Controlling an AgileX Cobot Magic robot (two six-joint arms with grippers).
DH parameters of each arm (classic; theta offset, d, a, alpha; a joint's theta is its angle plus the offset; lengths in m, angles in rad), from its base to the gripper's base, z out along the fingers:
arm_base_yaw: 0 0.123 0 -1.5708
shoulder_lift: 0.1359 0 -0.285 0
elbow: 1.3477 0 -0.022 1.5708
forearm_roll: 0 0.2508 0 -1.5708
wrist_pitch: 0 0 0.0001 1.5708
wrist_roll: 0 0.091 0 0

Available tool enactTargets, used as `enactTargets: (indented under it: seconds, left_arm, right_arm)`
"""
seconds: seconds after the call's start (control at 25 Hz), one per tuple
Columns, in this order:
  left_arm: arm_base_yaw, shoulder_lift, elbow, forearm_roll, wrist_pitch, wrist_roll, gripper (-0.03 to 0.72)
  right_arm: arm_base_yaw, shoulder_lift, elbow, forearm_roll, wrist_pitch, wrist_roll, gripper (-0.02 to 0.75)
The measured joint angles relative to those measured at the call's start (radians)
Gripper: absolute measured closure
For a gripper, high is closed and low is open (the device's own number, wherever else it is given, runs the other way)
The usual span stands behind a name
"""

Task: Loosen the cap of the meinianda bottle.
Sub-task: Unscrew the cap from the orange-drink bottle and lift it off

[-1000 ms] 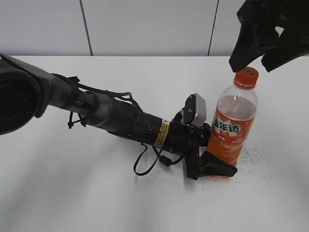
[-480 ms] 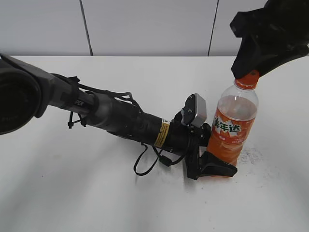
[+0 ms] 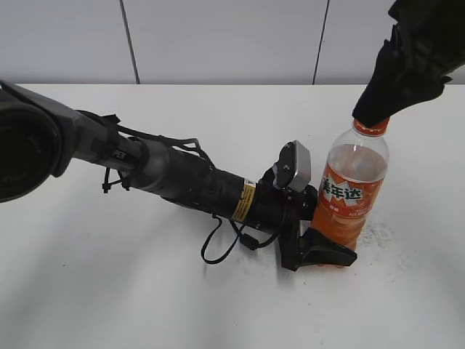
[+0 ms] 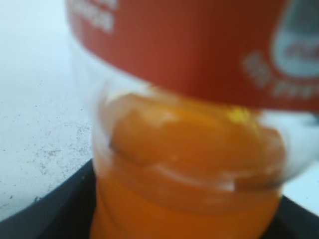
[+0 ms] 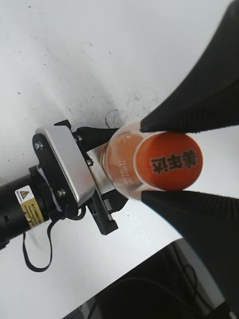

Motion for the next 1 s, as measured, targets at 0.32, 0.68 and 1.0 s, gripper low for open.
enactTargets:
  seconds: [0.32,0.68,1.0]
  left_arm:
    - [-0.001,0.0,0.0,0.001,0.001,0.0,0.134]
    - [-0.001,0.0,0.0,0.003,0.001,0.001,0.134]
    - [-0.001,0.0,0.0,0.003,0.001,0.001,0.134]
  right_arm:
    - [0.0,-0.001,-0.001,-0.001,0.0,0.139,0.449]
    - [0.0,-0.001,-0.001,-0.021,0.0,0.736,0.302]
    - [0.002,-0.001,-0.001,-0.018,0.0,0.669,0.485]
